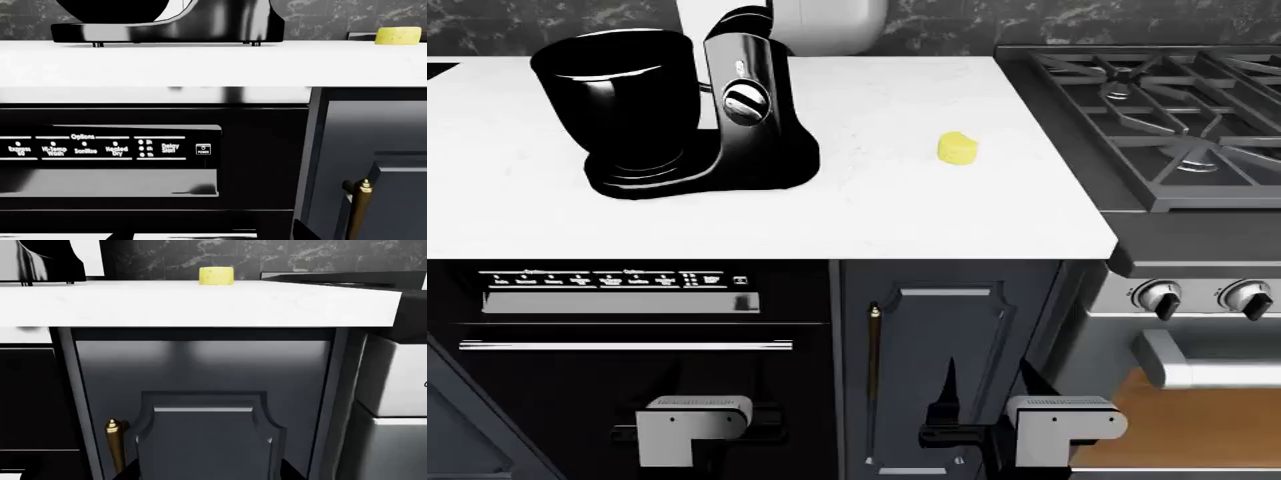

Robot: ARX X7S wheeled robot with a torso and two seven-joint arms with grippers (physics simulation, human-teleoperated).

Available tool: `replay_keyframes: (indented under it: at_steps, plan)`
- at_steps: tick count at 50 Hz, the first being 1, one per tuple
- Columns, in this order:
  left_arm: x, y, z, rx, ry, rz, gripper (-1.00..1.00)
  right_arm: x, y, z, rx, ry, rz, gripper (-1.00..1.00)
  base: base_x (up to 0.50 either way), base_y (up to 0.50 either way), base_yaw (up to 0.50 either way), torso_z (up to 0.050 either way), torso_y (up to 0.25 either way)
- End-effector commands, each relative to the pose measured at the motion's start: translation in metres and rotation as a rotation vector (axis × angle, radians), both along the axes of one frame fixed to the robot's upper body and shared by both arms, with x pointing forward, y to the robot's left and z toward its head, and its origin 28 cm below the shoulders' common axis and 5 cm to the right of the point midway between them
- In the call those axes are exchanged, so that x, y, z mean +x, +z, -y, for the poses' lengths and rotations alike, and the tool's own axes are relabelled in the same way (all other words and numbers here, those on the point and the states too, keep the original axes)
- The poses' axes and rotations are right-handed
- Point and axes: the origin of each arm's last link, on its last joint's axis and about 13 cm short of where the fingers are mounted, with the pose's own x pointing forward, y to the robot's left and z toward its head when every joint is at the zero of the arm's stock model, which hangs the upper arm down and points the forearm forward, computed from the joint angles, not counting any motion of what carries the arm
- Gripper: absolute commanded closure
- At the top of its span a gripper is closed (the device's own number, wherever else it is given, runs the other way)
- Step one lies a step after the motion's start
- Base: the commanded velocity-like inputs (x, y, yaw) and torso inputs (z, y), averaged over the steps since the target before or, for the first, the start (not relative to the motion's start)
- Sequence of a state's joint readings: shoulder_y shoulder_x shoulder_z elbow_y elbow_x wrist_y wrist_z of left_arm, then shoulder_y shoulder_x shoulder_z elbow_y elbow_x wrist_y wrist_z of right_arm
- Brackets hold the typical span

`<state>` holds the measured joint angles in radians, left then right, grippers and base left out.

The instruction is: Place the cheese in the stand mixer bowl.

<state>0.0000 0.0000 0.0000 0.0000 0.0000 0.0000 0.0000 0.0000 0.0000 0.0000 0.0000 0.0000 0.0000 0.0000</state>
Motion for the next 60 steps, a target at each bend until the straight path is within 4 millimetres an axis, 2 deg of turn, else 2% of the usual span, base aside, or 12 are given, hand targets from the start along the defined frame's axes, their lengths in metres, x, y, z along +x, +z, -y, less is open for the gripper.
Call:
replay_keyframes:
  at_steps: [1,12,26,44,49,53,54,55,56,60]
  plan:
    - [0.000,-0.001,0.000,-0.024,-0.012,-0.011,-1.00,0.001,-0.001,-0.001,0.011,0.023,-0.018,-1.00,0.00,0.00,0.00,0.000,0.000]
    - [0.000,0.000,0.001,-0.029,-0.029,0.001,-1.00,0.002,-0.005,-0.002,-0.012,0.022,-0.042,-1.00,0.00,0.00,0.00,0.002,0.000]
    - [-0.001,0.000,0.002,-0.015,-0.021,-0.018,-1.00,0.002,-0.007,-0.001,0.010,0.001,-0.037,-1.00,0.00,0.00,0.00,0.050,0.000]
    - [-0.002,0.000,0.001,-0.016,-0.016,-0.020,-1.00,0.003,-0.011,-0.002,-0.003,-0.009,-0.052,-1.00,0.00,0.41,0.00,0.050,0.000]
    - [-0.004,0.004,0.002,-0.013,-0.041,-0.029,-1.00,0.001,-0.001,-0.002,-0.017,0.001,-0.056,-1.00,0.00,0.00,0.00,0.050,0.000]
    - [-0.011,0.032,0.003,-0.006,-0.128,-0.071,-1.00,0.001,0.025,0.000,-0.012,0.044,-0.121,-1.00,0.00,0.00,0.00,0.050,0.000]
    - [-0.012,0.051,0.002,0.015,-0.124,-0.079,-1.00,-0.001,0.043,0.002,-0.015,0.069,-0.124,-1.00,0.00,0.00,0.00,0.050,0.000]
    - [-0.013,0.060,0.001,0.016,-0.138,-0.077,-1.00,-0.002,0.051,0.002,-0.027,0.066,-0.118,-1.00,0.00,0.00,0.00,0.050,0.000]
    - [-0.015,0.081,-0.001,0.005,-0.149,-0.078,-1.00,-0.004,0.070,0.004,-0.033,0.059,-0.115,-1.00,0.00,0.00,0.00,0.050,0.000]
    - [-0.018,0.123,-0.007,0.018,-0.167,-0.083,-1.00,-0.003,0.108,0.010,-0.042,0.078,-0.134,-1.00,0.00,0.00,0.00,0.050,0.000]
